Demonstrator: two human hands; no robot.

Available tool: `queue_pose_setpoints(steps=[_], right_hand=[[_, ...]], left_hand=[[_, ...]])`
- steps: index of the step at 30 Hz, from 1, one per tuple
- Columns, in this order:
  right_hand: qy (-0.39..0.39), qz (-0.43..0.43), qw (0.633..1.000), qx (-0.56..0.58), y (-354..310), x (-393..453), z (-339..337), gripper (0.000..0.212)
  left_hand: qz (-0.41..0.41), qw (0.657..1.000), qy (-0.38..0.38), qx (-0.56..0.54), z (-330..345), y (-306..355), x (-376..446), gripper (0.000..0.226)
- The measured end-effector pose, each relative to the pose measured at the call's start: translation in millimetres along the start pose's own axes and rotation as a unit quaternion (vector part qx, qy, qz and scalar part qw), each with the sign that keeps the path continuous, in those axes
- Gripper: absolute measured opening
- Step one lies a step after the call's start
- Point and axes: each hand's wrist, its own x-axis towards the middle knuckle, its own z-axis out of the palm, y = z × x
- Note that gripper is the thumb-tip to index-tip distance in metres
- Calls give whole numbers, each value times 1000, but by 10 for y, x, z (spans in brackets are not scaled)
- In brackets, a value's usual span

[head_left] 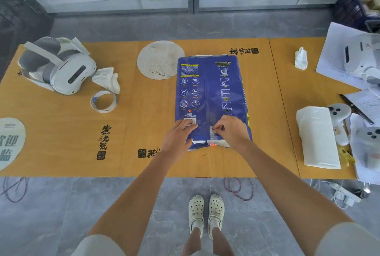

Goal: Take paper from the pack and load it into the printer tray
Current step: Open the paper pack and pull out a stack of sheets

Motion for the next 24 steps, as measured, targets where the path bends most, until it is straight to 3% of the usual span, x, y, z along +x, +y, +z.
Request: queue_pose_setpoints(steps=[18,24], right_hand=[[-31,-35,998,46,94,-293,-27,12],[-123,-59,990,-24,106,-537,82,20]], left_hand=[[-33,999,-13,-23,-4,88,-34,54],[-45,998,-14,-30,29,126,-66,56]])
